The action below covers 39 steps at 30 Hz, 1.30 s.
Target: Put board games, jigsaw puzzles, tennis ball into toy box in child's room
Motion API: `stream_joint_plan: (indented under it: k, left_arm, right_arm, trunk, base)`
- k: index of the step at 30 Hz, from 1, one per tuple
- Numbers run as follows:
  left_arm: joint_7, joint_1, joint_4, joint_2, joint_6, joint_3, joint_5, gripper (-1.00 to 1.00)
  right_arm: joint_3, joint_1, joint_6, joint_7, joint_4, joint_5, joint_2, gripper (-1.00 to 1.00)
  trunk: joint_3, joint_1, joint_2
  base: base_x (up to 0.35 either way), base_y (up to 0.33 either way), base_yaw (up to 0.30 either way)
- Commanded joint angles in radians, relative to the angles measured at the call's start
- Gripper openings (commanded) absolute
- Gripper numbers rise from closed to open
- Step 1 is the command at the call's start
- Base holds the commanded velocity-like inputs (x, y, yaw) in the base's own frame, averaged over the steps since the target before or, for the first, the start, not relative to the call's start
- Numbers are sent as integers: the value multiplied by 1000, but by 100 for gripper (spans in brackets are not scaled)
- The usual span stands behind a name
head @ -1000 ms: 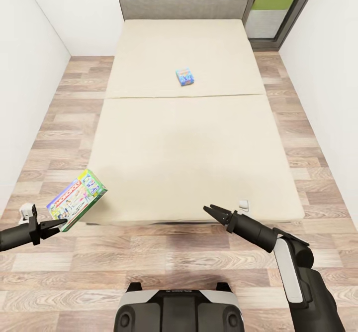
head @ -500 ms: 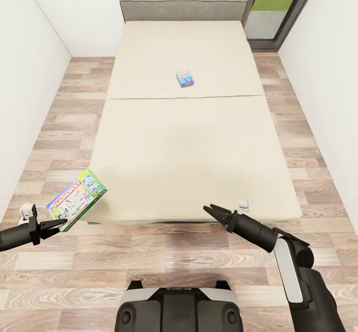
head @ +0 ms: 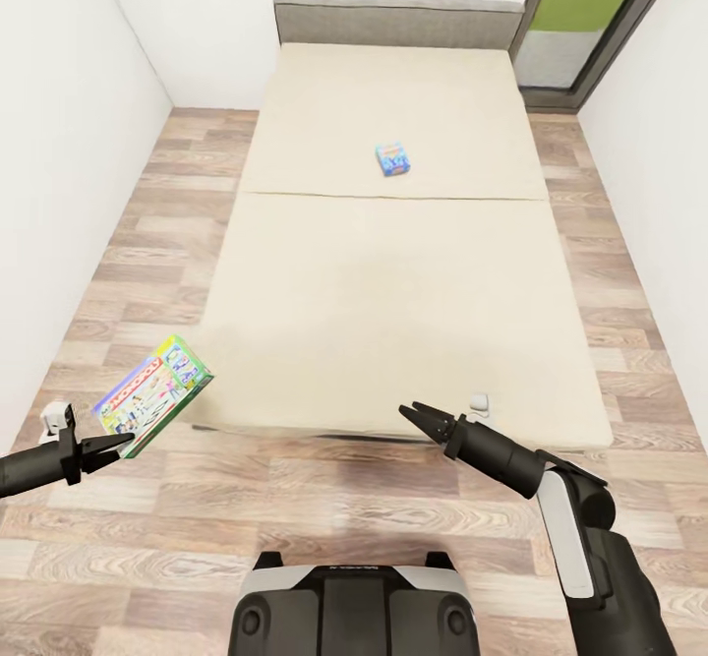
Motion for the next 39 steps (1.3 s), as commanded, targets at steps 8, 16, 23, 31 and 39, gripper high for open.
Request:
stream_joint_plan:
  k: [8,16,23,31,39]
  left_arm:
    - [-4,-1,-1,-5,8,-2,-2,-100]
    - [-4,-1,-3,-7,4,-4,3,-100]
    - [-4,-1,-4,-8,2,-4,3,-100]
    - [-4,-1,-7,-8,1,-4,4,-100]
    - [-4,-1,-8,-10,1,-4,3,-100]
  right_arm:
    - [-1,0,-58,2,0,-1,5,100]
    - [0,0,-69,4,1,0,5,100]
    - [15,0,-70,6,1,0,5,100]
    - [18,0,-87,5,1,0,4,100]
    - [17,0,-111,5,2,0,4,100]
  trunk:
    - [34,-30,55]
    - [52,-38,69]
    - [63,-38,69]
    - [75,-38,69]
    - [98,-50,90]
  base:
    - [0,0,202]
    - [0,0,167]
    - [0,0,148]
    - [0,0,110]
    - [0,0,83]
